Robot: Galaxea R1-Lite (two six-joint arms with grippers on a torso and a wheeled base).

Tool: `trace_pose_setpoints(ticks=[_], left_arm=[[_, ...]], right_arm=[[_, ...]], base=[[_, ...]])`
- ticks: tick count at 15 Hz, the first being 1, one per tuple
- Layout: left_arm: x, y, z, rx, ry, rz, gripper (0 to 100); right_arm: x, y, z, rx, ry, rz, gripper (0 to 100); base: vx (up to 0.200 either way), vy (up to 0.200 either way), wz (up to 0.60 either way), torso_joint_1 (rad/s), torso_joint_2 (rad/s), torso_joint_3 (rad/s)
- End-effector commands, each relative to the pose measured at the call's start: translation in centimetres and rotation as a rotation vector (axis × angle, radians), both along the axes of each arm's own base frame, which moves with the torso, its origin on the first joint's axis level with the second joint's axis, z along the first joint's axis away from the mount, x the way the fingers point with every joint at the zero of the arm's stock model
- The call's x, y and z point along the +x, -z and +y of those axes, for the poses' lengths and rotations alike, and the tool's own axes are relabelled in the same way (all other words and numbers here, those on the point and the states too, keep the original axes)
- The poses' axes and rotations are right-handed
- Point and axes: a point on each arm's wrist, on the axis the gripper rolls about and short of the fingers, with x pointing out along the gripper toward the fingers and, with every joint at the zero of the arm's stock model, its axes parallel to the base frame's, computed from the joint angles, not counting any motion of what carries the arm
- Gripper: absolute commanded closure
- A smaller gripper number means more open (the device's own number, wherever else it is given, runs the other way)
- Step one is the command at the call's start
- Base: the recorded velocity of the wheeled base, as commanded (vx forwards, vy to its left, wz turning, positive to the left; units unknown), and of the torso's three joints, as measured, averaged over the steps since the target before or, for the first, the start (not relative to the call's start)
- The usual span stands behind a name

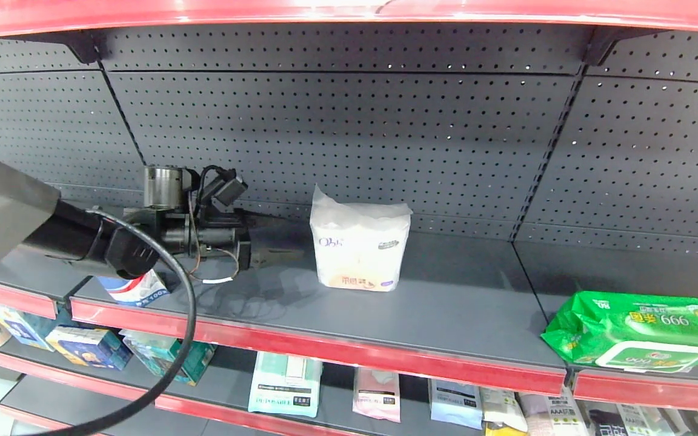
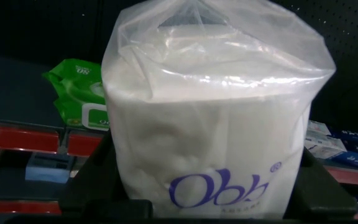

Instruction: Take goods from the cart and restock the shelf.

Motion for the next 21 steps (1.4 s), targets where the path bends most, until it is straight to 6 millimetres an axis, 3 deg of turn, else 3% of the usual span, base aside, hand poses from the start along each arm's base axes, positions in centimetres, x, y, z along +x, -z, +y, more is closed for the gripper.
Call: trace_pose_setpoints(ticks=[1, 14, 21], left_arm=[[1.0, 0.5, -0.6, -0.001, 0.013, -0.006, 0], [4.8, 1.5, -2.4, -0.028, 0.104, -0.092, 0], [5.4, 2.1, -5.7, -0.029, 0.157, -0.109, 0]], right_arm=[[0.0, 0.1, 0.0, -0.004, 0.0, 0.003, 100], [0.0, 0.2, 0.0, -0.031, 0.021, 0.015, 100], [0.0, 0.4, 0.0, -0.035, 0.02, 0.024, 100]], base=[[0.0, 0.0, 0.0, 0.0, 0.0, 0.0], [0.0, 0.0, 0.0, 0.0, 0.0, 0.0], [0.0, 0.0, 0.0, 0.0, 0.0, 0.0]])
